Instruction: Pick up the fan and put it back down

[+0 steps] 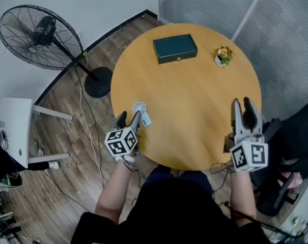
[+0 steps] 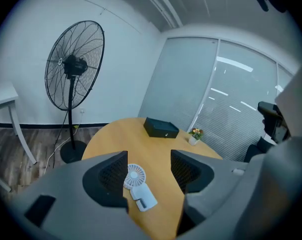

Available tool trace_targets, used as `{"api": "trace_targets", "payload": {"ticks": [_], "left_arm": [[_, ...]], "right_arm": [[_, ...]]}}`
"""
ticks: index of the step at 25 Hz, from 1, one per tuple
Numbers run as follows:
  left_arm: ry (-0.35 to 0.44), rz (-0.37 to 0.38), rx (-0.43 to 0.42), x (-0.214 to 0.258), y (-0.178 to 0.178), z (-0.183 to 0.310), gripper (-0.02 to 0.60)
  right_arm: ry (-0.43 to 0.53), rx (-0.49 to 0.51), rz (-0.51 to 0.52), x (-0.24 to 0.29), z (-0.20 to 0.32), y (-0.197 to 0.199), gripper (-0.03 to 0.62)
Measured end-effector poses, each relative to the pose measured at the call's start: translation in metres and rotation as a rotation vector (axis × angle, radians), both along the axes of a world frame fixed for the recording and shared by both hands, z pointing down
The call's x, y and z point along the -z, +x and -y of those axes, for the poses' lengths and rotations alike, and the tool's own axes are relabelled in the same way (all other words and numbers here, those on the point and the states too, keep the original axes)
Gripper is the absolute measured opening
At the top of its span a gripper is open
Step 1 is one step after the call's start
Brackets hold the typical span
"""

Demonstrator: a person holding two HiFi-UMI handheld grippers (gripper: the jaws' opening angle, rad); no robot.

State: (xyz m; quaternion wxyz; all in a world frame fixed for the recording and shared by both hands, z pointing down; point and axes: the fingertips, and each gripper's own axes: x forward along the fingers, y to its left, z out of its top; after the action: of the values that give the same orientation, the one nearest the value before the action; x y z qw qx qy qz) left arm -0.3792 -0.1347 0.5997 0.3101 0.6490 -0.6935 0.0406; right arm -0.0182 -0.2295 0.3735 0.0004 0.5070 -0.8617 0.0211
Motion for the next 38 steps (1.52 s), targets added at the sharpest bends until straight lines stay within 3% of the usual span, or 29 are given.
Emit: {"api": "trace_targets", "payload": {"ticks": [9, 17, 28, 32, 35, 38], "left_arm": [[-0.215, 0.018, 0.047, -0.088, 0.026, 0.016, 0.267], [-0.376, -0.040, 0.232, -0.136, 0.032, 0.018, 0.290], [-0.513, 0.020, 0.350, -0.175, 0.020, 0.037, 0.293], [-0.535, 0.050, 0.362, -0.183, 0.017, 0.040, 0.288], [-0.496, 0.059, 0.350, -0.181, 0.017, 0.050, 0.248], [-0.542, 0.051, 0.327, -0.184, 0.021, 0.041, 0.238]], "right_arm": [[-0.087, 0.039, 0.023, -0.046, 0.039, 0.014, 0.155], [-0.128, 0.019, 0.043, -0.061, 0.060, 0.063, 0.149], [-0.160, -0.047, 0.075, -0.075, 0.072, 0.113, 0.138], [-0.161, -0.046, 0.072, -0.078, 0.071, 0.115, 0.135], [-0.164, -0.043, 0.070, -0.079, 0.070, 0.114, 0.133], [-0.166, -0.044, 0.073, -0.079, 0.068, 0.114, 0.130]]}}
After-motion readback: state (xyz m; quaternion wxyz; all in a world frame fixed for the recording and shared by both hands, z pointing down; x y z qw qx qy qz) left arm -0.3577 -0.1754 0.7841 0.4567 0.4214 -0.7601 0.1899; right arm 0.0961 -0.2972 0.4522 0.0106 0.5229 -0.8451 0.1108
